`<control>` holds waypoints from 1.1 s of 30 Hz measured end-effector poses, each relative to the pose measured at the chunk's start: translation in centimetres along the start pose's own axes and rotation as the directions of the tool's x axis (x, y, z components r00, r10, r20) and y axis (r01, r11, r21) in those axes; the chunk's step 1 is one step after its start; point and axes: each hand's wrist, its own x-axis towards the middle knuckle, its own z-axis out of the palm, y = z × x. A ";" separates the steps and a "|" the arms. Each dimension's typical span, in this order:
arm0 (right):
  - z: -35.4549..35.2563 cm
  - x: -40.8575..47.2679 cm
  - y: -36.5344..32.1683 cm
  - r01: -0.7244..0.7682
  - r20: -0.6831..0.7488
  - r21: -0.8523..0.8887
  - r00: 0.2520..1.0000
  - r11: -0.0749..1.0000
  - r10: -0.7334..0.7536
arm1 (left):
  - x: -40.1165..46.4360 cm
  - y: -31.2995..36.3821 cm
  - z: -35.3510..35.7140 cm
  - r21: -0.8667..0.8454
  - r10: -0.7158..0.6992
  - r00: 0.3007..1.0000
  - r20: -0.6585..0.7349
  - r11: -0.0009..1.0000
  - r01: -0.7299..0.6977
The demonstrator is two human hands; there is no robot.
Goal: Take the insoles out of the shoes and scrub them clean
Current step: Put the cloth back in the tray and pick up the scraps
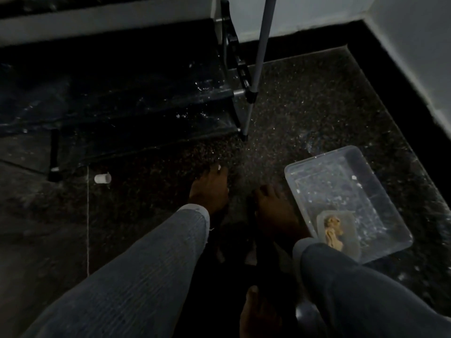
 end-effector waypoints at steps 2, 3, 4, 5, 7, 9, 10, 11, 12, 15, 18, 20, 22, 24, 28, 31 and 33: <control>0.6 0.3 0.7 -0.010 0.012 -0.005 1.000 1.000 0.010 | 1.3 -0.1 0.4 -0.013 0.008 1.000 0.021 1.000 -0.008; 0.9 0.4 0.8 -0.011 0.003 -0.012 1.000 1.000 0.011 | 1.9 -0.2 0.7 -0.016 0.013 0.999 0.043 1.000 -0.012; 1.2 0.5 0.9 -0.011 -0.019 -0.022 1.000 1.000 0.011 | 2.4 -0.3 0.9 -0.010 0.022 0.997 0.067 1.000 -0.021; 1.5 0.6 0.9 -0.014 -0.035 -0.034 0.999 0.999 0.013 | 2.7 -0.4 1.3 0.000 0.035 0.995 0.091 0.999 -0.035; 1.7 0.6 0.5 -0.006 -0.038 -0.054 0.999 0.999 0.004 | 2.9 -0.6 1.6 0.010 0.057 0.993 0.107 0.998 -0.058; 1.5 0.6 0.2 0.007 -0.023 -0.053 1.000 0.999 -0.008 | 2.7 -0.6 1.8 -0.004 0.068 0.995 0.071 0.998 -0.068; 1.3 0.5 0.0 0.016 -0.033 -0.055 0.999 0.998 -0.018 | 2.5 -0.6 1.8 -0.004 0.072 0.996 0.044 0.997 -0.072; 1.2 0.4 0.0 0.023 -0.047 -0.060 0.999 0.998 -0.025 | 2.3 -0.5 1.7 0.002 0.075 0.997 0.030 0.997 -0.075; 1.2 0.2 -0.2 0.027 -0.054 -0.060 0.998 0.998 -0.030 | 2.0 -0.5 1.7 0.007 0.078 0.996 0.030 0.997 -0.079; 0.8 0.0 -0.5 0.017 -0.032 -0.021 0.999 1.000 -0.018 | 1.2 -0.3 2.0 0.020 0.091 0.995 0.036 0.996 -0.092; 0.3 0.0 -0.5 0.026 -0.045 0.025 0.999 0.999 -0.025 | 0.6 0.0 2.1 0.038 0.075 0.997 0.034 0.996 -0.076; 0.1 0.1 -0.5 0.035 -0.062 0.068 0.998 0.997 -0.031 | 0.3 0.2 2.2 0.027 0.082 0.996 0.032 0.996 -0.083; -0.1 0.2 -0.7 0.039 -0.095 0.120 0.995 0.992 -0.028 | 0.3 0.1 2.3 -0.041 0.090 0.996 0.026 0.995 -0.089; -0.4 0.4 -0.9 0.048 -0.134 0.160 0.991 0.986 -0.026 | 0.5 0.1 2.1 -0.181 0.074 0.997 0.018 0.981 -0.069; -2.3 0.5 -0.1 0.021 -0.207 0.204 0.978 0.979 0.023 | 0.9 1.1 1.1 -0.440 0.012 0.996 -0.088 0.896 -0.050; -3.9 0.3 1.5 -0.022 -0.284 0.249 0.954 0.968 0.095 | 0.9 2.9 -0.1 -0.526 -0.025 0.990 -0.137 0.849 -0.052; -5.0 0.1 2.9 -0.034 -0.308 0.276 0.944 0.960 0.122 | 0.9 4.0 -0.4 -0.544 -0.008 0.986 -0.164 0.835 -0.083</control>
